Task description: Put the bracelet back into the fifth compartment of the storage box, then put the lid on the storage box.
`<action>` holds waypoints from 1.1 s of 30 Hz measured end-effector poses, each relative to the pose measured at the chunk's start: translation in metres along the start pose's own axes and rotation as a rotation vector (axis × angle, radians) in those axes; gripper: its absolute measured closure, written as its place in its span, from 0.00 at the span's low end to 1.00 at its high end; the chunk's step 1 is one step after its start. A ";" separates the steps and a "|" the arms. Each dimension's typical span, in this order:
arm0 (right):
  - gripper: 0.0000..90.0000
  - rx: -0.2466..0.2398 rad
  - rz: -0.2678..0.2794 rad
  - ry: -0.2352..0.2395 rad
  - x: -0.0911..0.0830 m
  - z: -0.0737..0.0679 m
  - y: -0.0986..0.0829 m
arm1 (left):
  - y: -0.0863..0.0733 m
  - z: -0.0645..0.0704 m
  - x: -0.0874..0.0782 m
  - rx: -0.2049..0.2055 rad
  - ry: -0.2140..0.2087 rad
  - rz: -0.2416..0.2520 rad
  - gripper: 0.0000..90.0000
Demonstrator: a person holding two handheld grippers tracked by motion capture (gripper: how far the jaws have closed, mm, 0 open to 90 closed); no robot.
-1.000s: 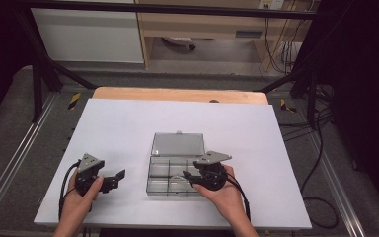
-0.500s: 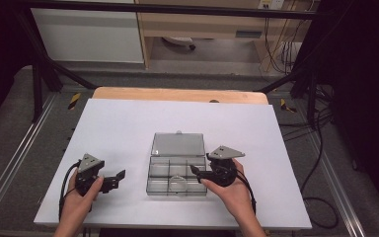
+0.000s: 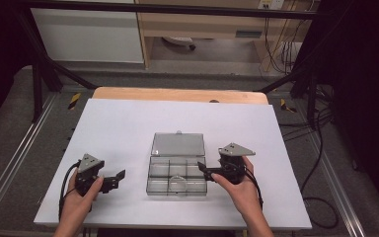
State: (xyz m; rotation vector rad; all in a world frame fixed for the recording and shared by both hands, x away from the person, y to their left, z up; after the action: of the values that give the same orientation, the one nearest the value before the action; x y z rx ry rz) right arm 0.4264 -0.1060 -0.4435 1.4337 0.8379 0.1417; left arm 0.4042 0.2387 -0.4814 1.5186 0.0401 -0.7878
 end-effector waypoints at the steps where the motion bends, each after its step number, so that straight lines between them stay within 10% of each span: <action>1: 0.09 -0.002 0.011 -0.005 -0.001 0.002 0.001 | 0.000 0.000 0.000 0.000 -0.001 0.001 0.10; 33: 0.10 0.070 -0.055 -0.116 -0.008 0.059 -0.023 | -0.002 0.010 0.002 0.026 -0.034 -0.014 0.10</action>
State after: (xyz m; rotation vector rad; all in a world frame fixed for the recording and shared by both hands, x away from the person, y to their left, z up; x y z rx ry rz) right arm 0.4453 -0.1624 -0.4662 1.4682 0.7929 -0.0127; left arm 0.4004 0.2297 -0.4827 1.5308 0.0154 -0.8279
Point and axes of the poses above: each handheld gripper's, and its own axes: x roughly forward along the jaws, y roughly out of its top, z roughly to its right, the point moved 8 cm from there along x, roughly forward along the jaws, and after that the axes turned 5 degrees about z, right-handed, at the moved point
